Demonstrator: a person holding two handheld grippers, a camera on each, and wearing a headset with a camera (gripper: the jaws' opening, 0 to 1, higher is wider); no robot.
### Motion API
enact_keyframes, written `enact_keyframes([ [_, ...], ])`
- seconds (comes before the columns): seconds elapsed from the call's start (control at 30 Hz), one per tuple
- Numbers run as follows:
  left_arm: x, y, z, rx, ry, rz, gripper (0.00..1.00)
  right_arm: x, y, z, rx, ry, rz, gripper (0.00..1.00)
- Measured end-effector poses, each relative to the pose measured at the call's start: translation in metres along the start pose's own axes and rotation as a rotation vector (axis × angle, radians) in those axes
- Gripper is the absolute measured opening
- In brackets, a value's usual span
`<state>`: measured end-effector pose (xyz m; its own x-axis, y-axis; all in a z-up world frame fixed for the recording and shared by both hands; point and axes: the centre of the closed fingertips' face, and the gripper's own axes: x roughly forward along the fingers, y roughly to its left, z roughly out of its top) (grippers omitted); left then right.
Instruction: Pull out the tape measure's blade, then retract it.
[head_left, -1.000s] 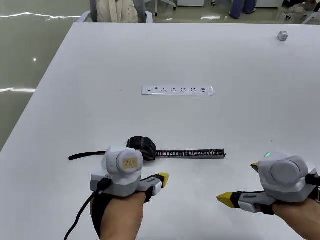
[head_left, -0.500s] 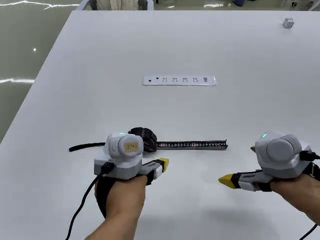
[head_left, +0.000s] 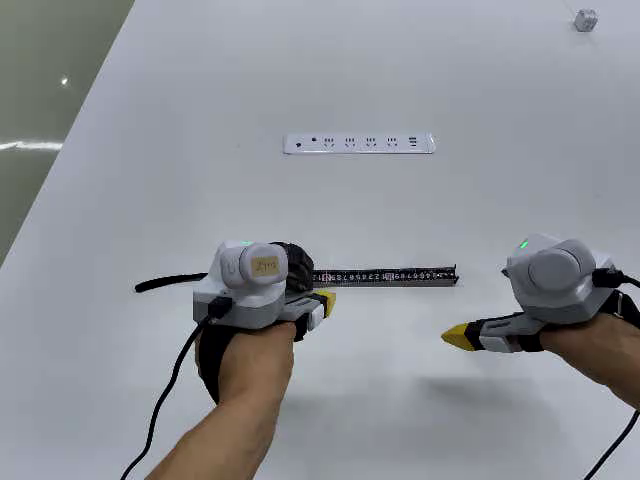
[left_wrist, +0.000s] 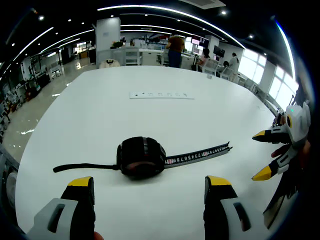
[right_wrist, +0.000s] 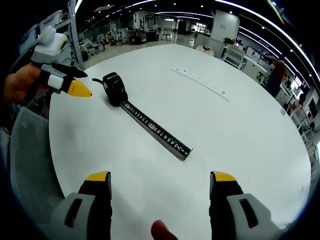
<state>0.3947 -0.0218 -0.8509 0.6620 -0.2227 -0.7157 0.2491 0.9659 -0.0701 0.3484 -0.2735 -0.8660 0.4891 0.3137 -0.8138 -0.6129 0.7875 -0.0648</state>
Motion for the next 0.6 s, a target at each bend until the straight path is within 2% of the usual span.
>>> enact_keyframes([
  [0.6,0.026,0.007,0.004,-0.037,0.017,0.028,0.86,0.021,-0.014,0.002,-0.118,0.056,0.045,0.81],
])
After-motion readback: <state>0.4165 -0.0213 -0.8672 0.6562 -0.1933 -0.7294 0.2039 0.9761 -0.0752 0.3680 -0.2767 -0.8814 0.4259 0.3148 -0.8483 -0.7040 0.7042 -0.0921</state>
